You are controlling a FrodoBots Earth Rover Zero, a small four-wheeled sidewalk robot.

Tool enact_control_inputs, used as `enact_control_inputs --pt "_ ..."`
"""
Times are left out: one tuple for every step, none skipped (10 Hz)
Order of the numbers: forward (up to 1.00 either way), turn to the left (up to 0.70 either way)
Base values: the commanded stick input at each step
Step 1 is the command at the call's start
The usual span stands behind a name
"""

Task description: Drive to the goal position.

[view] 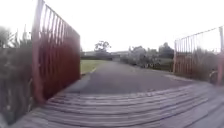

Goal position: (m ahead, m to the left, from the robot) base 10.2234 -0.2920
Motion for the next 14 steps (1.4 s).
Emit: enact_control_inputs --pt "0.7 0.0" --pt "0.7 0.0" --pt "0.7 0.0" --pt "0.7 0.0" --pt "0.7 0.0" --pt "0.7 0.0" --pt "0.7 0.0" --pt "0.7 0.0" --pt "0.7 0.0" --pt "0.7 0.0" --pt "0.7 -0.35" --pt "0.7 -0.35" --pt "0.7 -0.35" --pt "0.7 -0.35"
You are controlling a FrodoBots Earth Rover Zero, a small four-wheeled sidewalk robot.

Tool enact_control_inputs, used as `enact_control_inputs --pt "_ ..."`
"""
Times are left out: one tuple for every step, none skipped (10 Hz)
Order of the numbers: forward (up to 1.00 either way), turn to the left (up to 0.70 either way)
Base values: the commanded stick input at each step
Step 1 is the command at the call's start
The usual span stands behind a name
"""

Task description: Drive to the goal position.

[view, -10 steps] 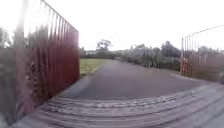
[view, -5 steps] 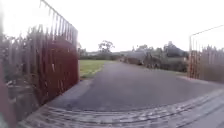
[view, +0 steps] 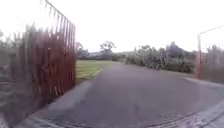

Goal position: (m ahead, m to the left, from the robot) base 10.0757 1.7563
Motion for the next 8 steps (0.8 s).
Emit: enact_control_inputs --pt "0.7 -0.35" --pt "0.7 -0.35" --pt "0.7 0.0" --pt "0.7 0.0" --pt "0.7 0.0" --pt "0.7 -0.09" --pt "0.7 -0.21" --pt "0.7 -0.33"
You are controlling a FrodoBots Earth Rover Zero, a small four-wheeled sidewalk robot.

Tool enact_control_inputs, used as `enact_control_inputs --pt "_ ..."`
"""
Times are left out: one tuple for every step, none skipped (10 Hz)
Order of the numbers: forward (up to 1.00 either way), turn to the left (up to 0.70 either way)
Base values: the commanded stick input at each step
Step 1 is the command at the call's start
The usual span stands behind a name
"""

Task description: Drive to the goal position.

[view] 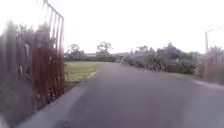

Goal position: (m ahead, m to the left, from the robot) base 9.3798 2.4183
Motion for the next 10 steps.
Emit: enact_control_inputs --pt "0.7 -0.35" --pt "0.7 -0.35" --pt "0.7 -0.35" --pt "0.7 -0.35" --pt "0.7 -0.35" --pt "0.7 -0.34" --pt "0.7 -0.22" --pt "0.7 -0.1" --pt "0.7 -0.35" --pt "0.7 -0.35"
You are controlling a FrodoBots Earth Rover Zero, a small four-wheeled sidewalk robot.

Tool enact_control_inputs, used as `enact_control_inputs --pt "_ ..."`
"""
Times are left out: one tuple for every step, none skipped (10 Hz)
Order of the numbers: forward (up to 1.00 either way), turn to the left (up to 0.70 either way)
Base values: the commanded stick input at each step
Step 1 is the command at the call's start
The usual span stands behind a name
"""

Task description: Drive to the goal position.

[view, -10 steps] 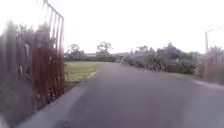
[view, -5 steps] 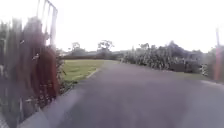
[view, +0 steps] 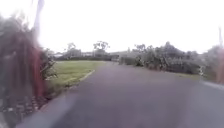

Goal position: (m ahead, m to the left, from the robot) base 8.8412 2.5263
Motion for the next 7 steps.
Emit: enact_control_inputs --pt "0.7 -0.35" --pt "0.7 -0.35" --pt "0.7 -0.35" --pt "0.7 -0.35" --pt "0.7 -0.3" --pt "0.7 -0.17" --pt "0.7 -0.04"
